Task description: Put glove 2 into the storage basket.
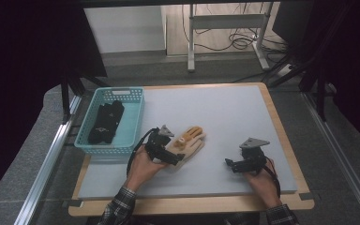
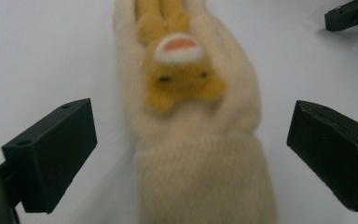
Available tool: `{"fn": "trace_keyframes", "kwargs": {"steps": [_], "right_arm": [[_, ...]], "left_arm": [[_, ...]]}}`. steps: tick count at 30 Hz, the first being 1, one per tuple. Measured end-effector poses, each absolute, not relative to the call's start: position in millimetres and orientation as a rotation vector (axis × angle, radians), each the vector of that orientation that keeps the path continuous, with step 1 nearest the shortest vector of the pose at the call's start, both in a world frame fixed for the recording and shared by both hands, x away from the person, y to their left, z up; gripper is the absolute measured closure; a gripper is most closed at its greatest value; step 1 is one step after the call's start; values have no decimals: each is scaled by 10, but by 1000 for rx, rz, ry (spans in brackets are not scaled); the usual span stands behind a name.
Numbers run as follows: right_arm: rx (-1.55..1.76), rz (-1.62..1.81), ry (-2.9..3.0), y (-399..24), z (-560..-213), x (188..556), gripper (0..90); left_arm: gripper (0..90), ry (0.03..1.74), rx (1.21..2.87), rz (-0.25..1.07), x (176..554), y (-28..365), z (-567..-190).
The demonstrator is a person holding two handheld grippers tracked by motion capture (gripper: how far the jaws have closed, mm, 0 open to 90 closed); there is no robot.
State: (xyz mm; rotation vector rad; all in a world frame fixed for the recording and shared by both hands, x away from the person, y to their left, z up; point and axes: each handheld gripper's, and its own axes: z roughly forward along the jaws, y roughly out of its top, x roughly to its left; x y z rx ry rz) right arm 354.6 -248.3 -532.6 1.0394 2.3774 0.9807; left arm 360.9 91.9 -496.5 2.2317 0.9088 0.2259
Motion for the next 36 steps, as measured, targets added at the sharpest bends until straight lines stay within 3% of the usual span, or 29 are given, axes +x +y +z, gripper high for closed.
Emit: {"fn": "trace_keyframes", "kwargs": {"steps": [8,13,21,26,36], "right_arm": [[1039,981,2377,-2483,-5326,3546,115],[1039,981,2377,-2483,-5326,3546,115],[1040,981,2377,-2483,-5326,3546,115],[1040,981,2377,-2483,-5326,3546,115],[1039,980,2377,-2483,-5326,3546,115]], "left_arm": [[17,927,2281,192,3826,714,-5086],[13,942,2283,104,3928,675,-5190],[28,925,2341,141,3903,564,-5262],[83,904,2402,227,3867,503,-5269],[372,902,2406,226,3823,489,-5204]]}}
